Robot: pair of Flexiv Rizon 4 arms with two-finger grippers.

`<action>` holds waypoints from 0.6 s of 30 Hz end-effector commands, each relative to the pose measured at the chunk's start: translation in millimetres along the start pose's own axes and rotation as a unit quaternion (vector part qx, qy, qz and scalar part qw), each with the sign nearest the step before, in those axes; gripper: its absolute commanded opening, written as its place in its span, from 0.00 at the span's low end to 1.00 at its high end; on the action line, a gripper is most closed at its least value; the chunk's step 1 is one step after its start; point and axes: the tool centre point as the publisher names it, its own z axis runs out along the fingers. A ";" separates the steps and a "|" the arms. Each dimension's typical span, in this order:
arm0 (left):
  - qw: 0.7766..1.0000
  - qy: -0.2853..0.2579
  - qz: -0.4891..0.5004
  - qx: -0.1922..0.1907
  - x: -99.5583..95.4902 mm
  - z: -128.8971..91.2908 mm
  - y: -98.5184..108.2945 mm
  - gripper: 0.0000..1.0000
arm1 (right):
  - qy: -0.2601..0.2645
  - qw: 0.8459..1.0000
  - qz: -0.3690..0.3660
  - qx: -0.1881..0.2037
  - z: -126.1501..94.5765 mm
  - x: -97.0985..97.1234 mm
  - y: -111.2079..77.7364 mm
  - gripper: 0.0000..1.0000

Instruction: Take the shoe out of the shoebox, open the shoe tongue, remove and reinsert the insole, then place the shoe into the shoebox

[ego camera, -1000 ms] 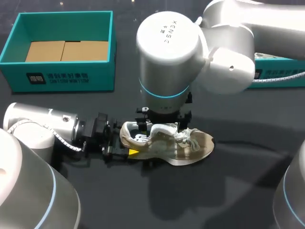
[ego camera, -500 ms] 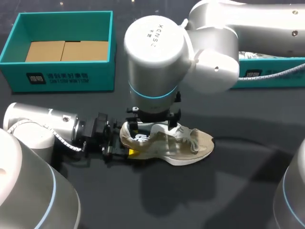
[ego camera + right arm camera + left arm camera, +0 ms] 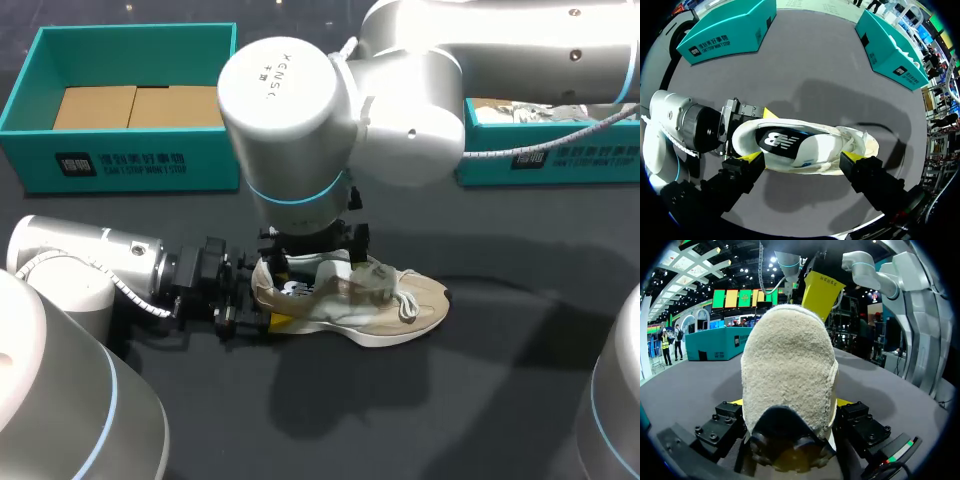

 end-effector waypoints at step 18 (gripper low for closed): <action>1.000 -0.001 0.000 -0.001 1.7 0.8 1.4 0.00 | -0.380 0.913 0.147 -0.008 13.2 -9.7 -6.0 1.00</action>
